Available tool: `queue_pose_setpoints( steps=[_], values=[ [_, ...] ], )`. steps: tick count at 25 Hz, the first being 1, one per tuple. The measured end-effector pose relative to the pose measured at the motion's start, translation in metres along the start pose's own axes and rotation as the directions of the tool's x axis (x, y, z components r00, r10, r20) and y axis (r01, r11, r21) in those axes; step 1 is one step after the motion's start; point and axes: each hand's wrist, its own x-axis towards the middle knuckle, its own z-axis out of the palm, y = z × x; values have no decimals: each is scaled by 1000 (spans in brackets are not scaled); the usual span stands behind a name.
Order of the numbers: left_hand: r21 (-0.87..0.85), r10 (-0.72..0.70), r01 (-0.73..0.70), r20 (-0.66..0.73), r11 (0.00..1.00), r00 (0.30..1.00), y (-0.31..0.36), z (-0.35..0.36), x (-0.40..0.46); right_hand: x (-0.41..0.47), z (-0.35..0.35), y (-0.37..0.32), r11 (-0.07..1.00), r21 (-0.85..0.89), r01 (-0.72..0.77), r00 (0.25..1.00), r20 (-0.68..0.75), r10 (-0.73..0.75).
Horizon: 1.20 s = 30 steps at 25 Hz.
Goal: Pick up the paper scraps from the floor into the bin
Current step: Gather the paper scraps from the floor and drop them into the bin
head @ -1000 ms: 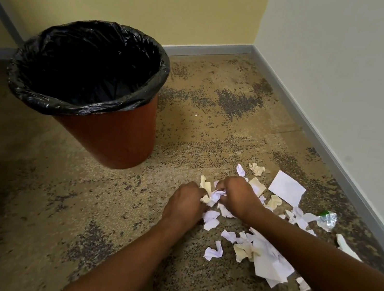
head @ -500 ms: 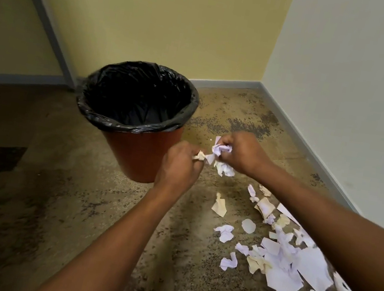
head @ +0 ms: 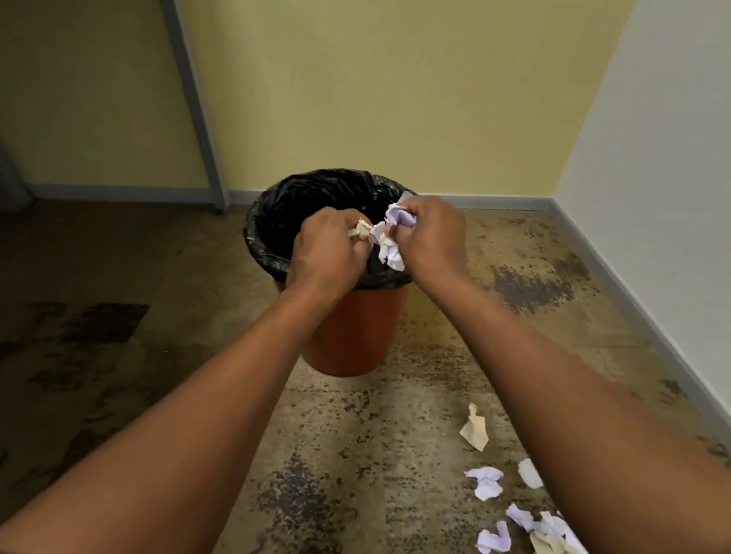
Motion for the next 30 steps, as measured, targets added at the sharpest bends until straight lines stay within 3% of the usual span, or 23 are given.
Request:
queue_pose_setpoints(
  steps=[3,7,14,16,19,22,25,27,30],
  values=[
    [70,-30,26,48,997,998,-8,-4,7,1,31,2,997,72,-23,1000,7,23],
    [150,-74,53,136,987,988,-13,-9,16,11,51,8,999,35,-35,994,109,31],
    [234,-98,40,245,972,965,-20,-8,20,16,31,13,1000,24,-11,981,193,6],
    [244,10,-58,196,968,981,-10,-3,11,15,16,20,999,52,-5,984,178,-4],
    [157,349,-358,80,920,934,9,11,-18,5,-15,44,995,92,28,993,115,-38],
    [44,492,-510,203,859,847,13,47,-53,-24,-47,97,1000,-15,1,984,178,2],
    [12,360,-433,534,901,765,0,92,-79,-70,-63,170,970,-227,-83,894,413,173],
    [53,251,-398,699,916,670,-8,122,-92,-102,-68,211,914,-396,-91,747,580,325],
    [85,159,-398,826,913,541,-8,161,-111,-144,-69,251,854,-519,-27,561,699,443]
  ],
)
